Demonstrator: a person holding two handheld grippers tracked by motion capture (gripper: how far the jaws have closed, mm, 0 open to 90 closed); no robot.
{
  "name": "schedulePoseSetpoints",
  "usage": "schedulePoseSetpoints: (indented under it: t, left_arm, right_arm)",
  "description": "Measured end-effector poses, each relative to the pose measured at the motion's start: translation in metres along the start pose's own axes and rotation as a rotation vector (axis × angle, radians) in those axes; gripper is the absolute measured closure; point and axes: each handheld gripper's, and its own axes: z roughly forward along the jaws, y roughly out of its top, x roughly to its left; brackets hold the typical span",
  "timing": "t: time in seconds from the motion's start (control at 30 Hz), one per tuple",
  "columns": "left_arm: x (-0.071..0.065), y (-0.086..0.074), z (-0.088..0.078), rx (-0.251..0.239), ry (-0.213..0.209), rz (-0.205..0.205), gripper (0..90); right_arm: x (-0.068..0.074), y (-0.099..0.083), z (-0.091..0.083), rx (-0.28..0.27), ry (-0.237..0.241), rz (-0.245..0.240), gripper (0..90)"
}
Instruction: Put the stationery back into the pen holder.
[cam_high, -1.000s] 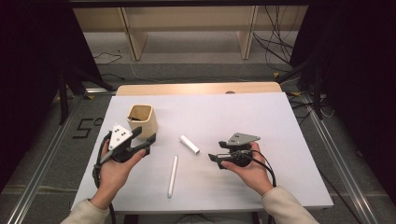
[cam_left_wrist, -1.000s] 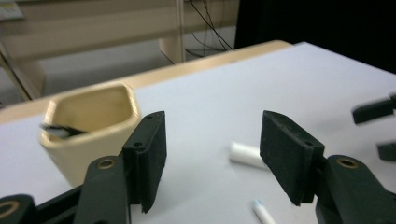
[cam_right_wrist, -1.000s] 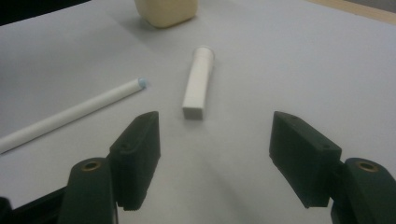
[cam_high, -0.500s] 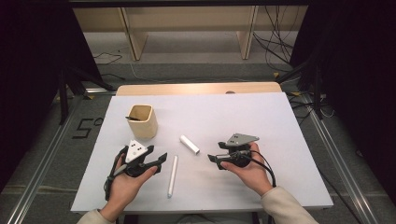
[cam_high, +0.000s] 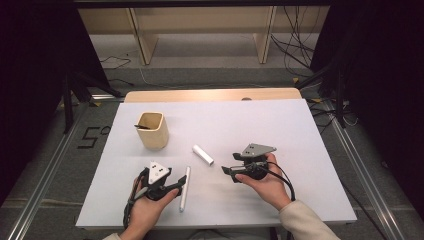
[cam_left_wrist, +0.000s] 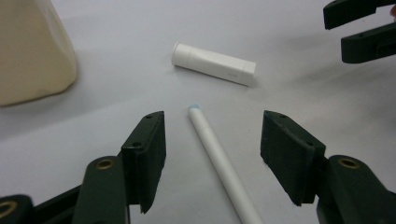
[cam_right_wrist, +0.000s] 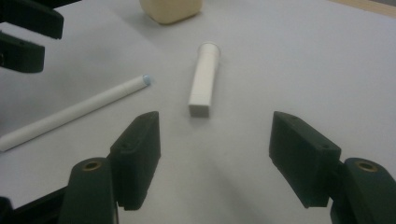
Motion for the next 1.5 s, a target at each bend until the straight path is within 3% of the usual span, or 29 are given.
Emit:
schedulePoseSetpoints:
  t: [0.13, 0.2, 0.33, 0.37, 0.47, 0.53, 0.7, 1.07, 1.5]
  left_arm:
    - [-0.013, -0.006, -0.001, -0.006, 0.056, -0.014, 40.7]
    - [-0.017, -0.008, 0.000, -0.011, 0.103, -0.027, 40.8]
    - [-0.023, -0.010, 0.000, -0.001, 0.161, -0.027, 41.9]
    - [-0.023, -0.011, 0.001, -0.001, 0.169, -0.036, 42.1]
    - [-0.025, -0.016, 0.007, -0.049, 0.190, -0.117, 43.1]
    - [-0.028, -0.020, 0.012, -0.061, 0.191, -0.134, 43.7]
    - [-0.037, -0.026, 0.019, -0.016, 0.169, -0.096, 44.6]
    - [-0.038, -0.035, 0.028, 0.049, 0.180, -0.088, 51.9]
    - [-0.039, -0.038, 0.030, 0.072, 0.175, -0.081, 58.7]
  right_arm:
    - [0.000, 0.000, 0.000, -0.001, 0.001, 0.002, 34.7]
    - [0.000, 0.000, 0.000, -0.004, 0.001, 0.002, 34.7]
    - [0.000, 0.000, -0.001, -0.004, 0.005, 0.000, 34.7]
    - [0.000, 0.000, -0.001, -0.003, 0.005, -0.001, 34.7]
    - [-0.001, 0.000, 0.000, -0.004, 0.000, -0.001, 34.8]
    - [-0.001, 0.000, 0.001, -0.002, 0.002, 0.001, 34.9]
    - [0.000, 0.000, 0.002, 0.003, 0.003, -0.001, 35.0]
    - [0.000, 0.000, 0.002, 0.000, 0.006, -0.009, 35.2]
    - [0.000, 0.000, 0.002, 0.000, 0.007, -0.008, 35.2]
